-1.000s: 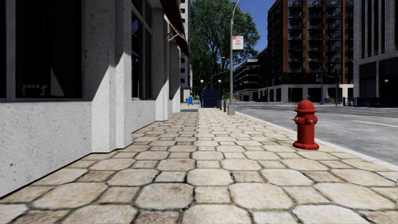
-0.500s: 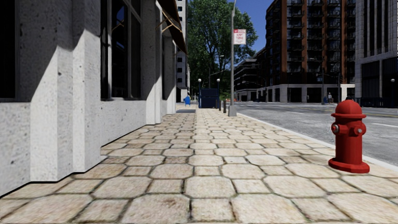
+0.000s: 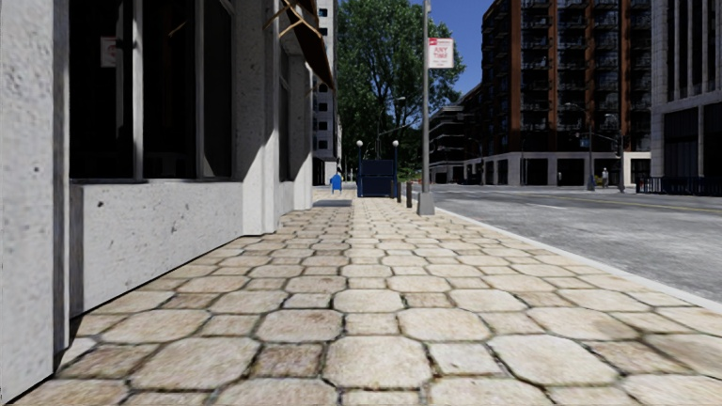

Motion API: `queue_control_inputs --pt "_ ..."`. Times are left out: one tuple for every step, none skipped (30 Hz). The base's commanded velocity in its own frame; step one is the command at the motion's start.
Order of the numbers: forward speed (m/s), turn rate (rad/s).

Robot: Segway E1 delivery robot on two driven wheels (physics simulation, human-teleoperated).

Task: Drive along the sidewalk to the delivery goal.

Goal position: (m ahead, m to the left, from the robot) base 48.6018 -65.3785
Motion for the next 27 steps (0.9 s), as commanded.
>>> queue_control_inputs --pt "2.0 0.0" --pt "2.0 0.0" --pt "2.0 0.0" --pt "2.0 0.0" --pt "2.0 0.0" --pt "2.0 0.0" --pt "2.0 0.0" --pt "2.0 0.0" --pt "2.0 0.0" --pt "2.0 0.0" --pt "2.0 0.0" --pt "2.0 0.0" --pt "2.0 0.0" --pt "2.0 0.0" --pt "2.0 0.0" --pt "2.0 0.0" --pt "2.0 0.0" --pt "2.0 0.0" --pt "2.0 0.0" --pt "2.0 0.0" --pt "2.0 0.0" --pt "2.0 0.0" --pt "2.0 0.0" --pt "2.0 0.0" --pt "2.0 0.0" --pt "2.0 0.0" --pt "2.0 0.0"
